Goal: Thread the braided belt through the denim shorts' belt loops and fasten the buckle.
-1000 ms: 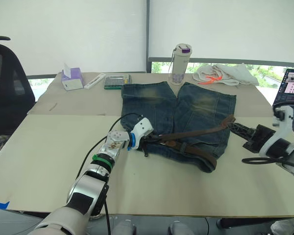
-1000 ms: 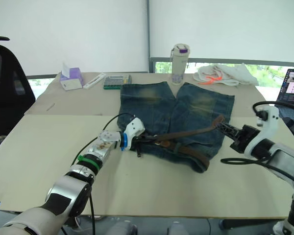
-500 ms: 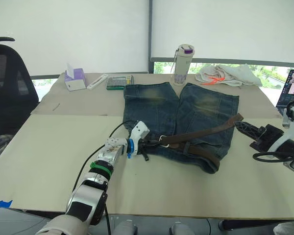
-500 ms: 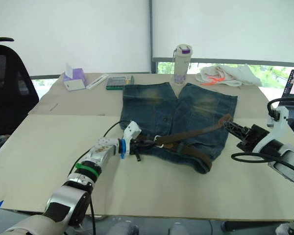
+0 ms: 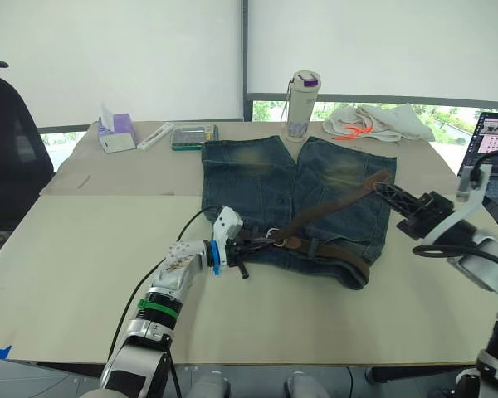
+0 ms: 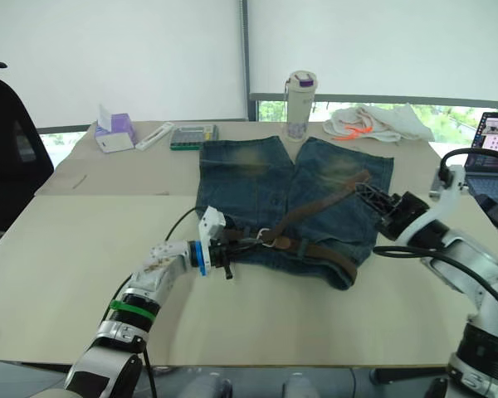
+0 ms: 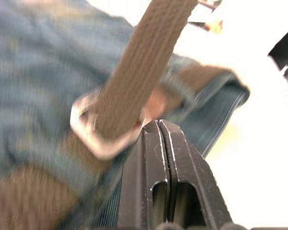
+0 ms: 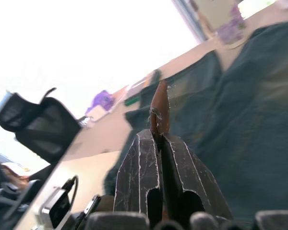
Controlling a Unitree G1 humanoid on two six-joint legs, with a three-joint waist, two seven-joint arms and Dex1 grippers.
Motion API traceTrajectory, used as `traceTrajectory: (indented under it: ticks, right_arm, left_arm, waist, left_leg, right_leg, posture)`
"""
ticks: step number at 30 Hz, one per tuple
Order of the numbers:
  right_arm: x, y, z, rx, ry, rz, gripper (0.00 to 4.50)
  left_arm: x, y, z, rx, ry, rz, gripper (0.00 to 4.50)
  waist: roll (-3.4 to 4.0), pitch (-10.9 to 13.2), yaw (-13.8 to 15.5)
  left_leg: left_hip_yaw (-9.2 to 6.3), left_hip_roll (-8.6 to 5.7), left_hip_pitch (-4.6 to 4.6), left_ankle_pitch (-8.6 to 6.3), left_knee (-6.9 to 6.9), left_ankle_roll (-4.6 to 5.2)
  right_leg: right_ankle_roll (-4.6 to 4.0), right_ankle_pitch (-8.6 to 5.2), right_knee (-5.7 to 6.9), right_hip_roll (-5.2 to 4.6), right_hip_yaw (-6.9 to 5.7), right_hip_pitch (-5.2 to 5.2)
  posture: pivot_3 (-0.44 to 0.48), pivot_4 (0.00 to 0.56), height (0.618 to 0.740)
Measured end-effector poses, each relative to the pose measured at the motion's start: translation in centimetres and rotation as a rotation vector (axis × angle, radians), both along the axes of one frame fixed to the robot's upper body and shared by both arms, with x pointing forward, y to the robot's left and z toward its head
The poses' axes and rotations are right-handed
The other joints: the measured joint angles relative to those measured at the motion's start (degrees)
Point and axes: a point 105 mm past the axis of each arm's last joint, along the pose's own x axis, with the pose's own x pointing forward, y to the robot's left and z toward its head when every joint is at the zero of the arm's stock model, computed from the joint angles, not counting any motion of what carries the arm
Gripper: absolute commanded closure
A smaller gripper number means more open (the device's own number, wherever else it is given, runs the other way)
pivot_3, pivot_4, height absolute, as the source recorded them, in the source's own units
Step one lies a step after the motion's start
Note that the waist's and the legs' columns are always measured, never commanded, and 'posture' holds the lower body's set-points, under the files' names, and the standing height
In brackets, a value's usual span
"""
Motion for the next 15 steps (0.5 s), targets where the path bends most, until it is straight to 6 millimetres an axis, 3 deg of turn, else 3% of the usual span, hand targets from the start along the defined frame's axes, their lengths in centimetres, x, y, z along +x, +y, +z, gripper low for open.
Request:
traceTrajectory:
  ticks: [5, 9, 12, 15]
  right_arm:
    - [0.8, 2.6, -1.2, 0.109, 0.044, 0.007, 4.5]
    - [1.5, 3.7, -0.9, 0.198, 0.042, -0.026, 4.5]
    - [1.7, 5.1, -0.9, 0.254, 0.048, -0.028, 4.5]
    - [1.5, 6.6, -1.4, 0.258, 0.067, 0.008, 4.5]
  left_arm:
    - [-1.5, -1.0, 3.4, -0.125, -0.107, 0.006, 4.44]
    - [-1.5, -0.7, 3.9, -0.065, -0.252, 0.088, 4.44]
    - [-1.0, -0.6, 4.5, -0.027, -0.401, 0.19, 3.72]
    - [-1.4, -1.2, 4.9, 0.056, -0.62, 0.223, 2.67]
  waist:
    - [0.02, 0.0, -0.4]
    - [0.05, 0.0, -0.7]
    - [0.06, 0.0, -0.7]
    - [0.09, 0.0, -0.6]
  left_leg:
    - [-0.03, 0.04, -0.04, 0.0, -0.02, 0.0]
    - [0.04, -0.03, -0.01, 0.02, -0.06, 0.01]
    - [0.02, -0.02, 0.0, 0.02, -0.09, 0.01]
    - [0.04, -0.04, -0.01, 0.02, -0.1, 0.01]
  right_leg:
    - [-0.03, 0.03, 0.14, 0.02, 0.25, -0.29]
    - [-0.08, 0.05, 0.17, 0.09, 0.27, -0.35]
    - [-0.1, 0.07, 0.16, 0.1, 0.28, -0.41]
    - [-0.11, 0.08, 0.14, 0.06, 0.31, -0.41]
  posture:
    - [0.0, 0.15, 0.74]
    - [0.0, 0.15, 0.74]
    - [0.0, 0.15, 0.74]
    - [0.0, 0.15, 0.74]
